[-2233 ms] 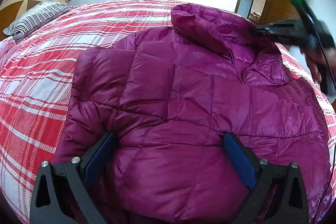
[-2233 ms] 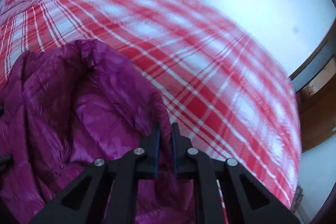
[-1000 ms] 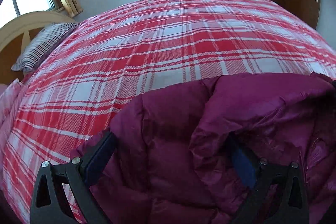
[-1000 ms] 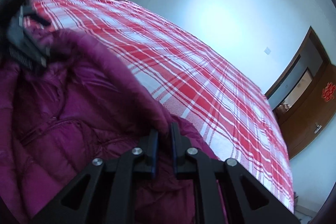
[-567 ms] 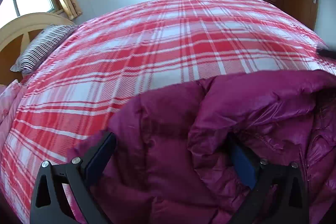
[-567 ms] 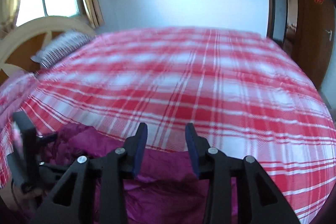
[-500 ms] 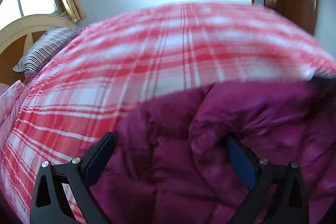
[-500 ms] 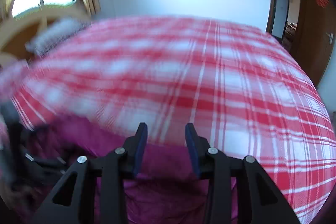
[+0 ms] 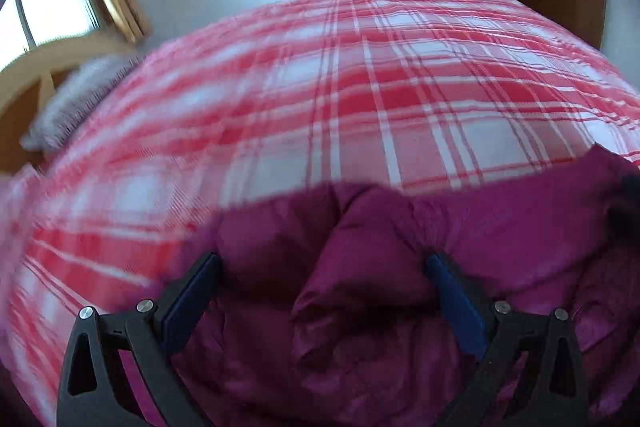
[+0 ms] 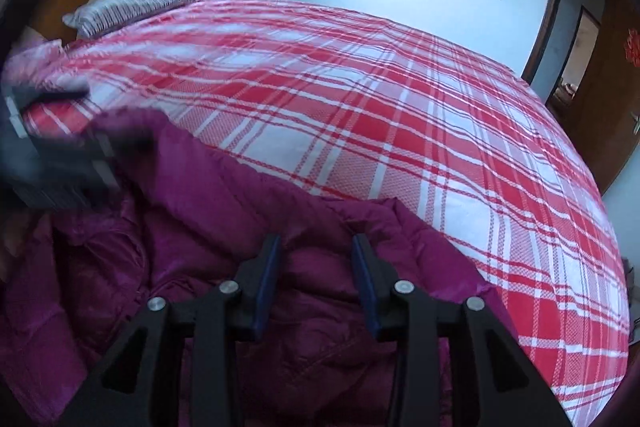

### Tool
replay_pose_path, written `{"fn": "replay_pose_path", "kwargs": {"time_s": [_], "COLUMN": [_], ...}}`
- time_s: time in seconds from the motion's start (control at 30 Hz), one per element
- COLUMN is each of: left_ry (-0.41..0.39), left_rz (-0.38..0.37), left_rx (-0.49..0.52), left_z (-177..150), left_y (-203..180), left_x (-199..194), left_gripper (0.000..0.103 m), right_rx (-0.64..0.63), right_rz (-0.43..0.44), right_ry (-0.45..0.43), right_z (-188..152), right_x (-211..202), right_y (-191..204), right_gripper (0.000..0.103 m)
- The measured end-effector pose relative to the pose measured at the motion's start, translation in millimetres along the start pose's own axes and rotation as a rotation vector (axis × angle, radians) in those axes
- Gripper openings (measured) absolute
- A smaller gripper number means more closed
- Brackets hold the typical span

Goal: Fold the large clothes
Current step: 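Fold the hem up toward the collar with both grippers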

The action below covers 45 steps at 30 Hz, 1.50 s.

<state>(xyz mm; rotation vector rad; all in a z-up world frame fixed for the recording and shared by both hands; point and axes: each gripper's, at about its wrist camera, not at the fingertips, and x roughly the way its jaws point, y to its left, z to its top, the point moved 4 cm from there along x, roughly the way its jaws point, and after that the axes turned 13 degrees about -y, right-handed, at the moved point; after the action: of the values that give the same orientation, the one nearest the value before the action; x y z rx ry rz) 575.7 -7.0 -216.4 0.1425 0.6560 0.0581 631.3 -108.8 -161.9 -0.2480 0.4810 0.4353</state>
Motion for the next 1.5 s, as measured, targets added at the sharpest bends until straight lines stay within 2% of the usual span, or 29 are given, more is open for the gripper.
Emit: {"fn": "replay_pose_path", "kwargs": {"time_s": [0.1,0.17,0.23,0.33,0.53,0.6,0.67,0.73,0.8,0.83,0.9,1.0,1.1,1.13,1.2,1.4,1.5], "left_ry": [0.009,0.008,0.002,0.010,0.016,-0.013,-0.098,-0.198,-0.220,-0.218,-0.207,-0.124,-0.012,0.014,-0.008,0.004,0.007], "left_rz": [-0.023,-0.022,-0.024,-0.033,-0.049,-0.033,-0.045,-0.098,-0.212,-0.274,-0.354,-0.408,-0.386,-0.407,-0.394,-0.217,-0.188], "left_rx": [-0.043,-0.044,-0.049,-0.065,-0.098,-0.130,-0.193,-0.260,-0.311,-0.332,-0.352,-0.360,-0.379,-0.388,-0.358,-0.155,-0.134], "left_z": [-1.3,-4.5,-6.0,-7.3,-4.8,1.5,15.8,33.8,47.5,52.4,54.7,41.8,17.4,9.1,7.2,6.1,3.7], "left_y": [7.1,5.1,5.0,5.1,8.6,17.4,28.0,32.9,27.2,20.8,7.7,-9.9,-11.7,-12.5,-16.6,-48.3,-46.7], "left_x": [3.2,3.8,4.5,7.3,10.2,-2.5,-27.2,-53.2,-64.5,-66.2,-63.4,-40.2,-7.4,0.3,0.9,5.5,6.1], "left_gripper": [0.102,0.102,0.102,0.102,0.102,0.102,0.102,0.102,0.102,0.102,0.102,0.102,0.102,0.102,0.102,0.102,0.102], "right_rx": [0.113,0.125,0.125,0.119,0.130,0.149,0.158,0.161,0.159,0.160,0.164,0.175,0.179,0.181,0.187,0.178,0.166], "right_rz": [0.012,0.004,0.006,0.007,0.001,0.011,0.018,0.018,0.016,0.016,0.018,0.025,0.027,0.028,0.034,0.028,0.018], "right_ry": [-0.067,-0.095,-0.058,0.059,0.043,0.035,0.029,0.021,0.014,0.012,0.008,0.000,-0.005,-0.007,-0.011,-0.007,-0.003], "right_z": [13.1,20.2,19.6,-3.9,-9.1,-10.1,-10.8,-11.5,-12.1,-12.0,-12.2,-12.1,-12.0,-12.0,-12.4,-12.5,-12.6], "right_x": [-15.9,-15.8,-2.8,27.0,32.8,33.5,33.3,32.7,30.5,30.2,29.6,28.6,28.4,28.2,27.7,29.2,30.0], "right_y": [-12.6,-14.6,-13.5,-11.6,-14.3,-16.9,-19.1,-19.4,-16.7,-16.8,-17.5,-18.8,-19.3,-19.8,-20.5,-19.3,-18.0], "right_gripper": [0.040,0.040,0.040,0.038,0.038,0.038,0.038,0.038,0.038,0.038,0.038,0.038,0.038,0.038,0.038,0.038,0.038]}}
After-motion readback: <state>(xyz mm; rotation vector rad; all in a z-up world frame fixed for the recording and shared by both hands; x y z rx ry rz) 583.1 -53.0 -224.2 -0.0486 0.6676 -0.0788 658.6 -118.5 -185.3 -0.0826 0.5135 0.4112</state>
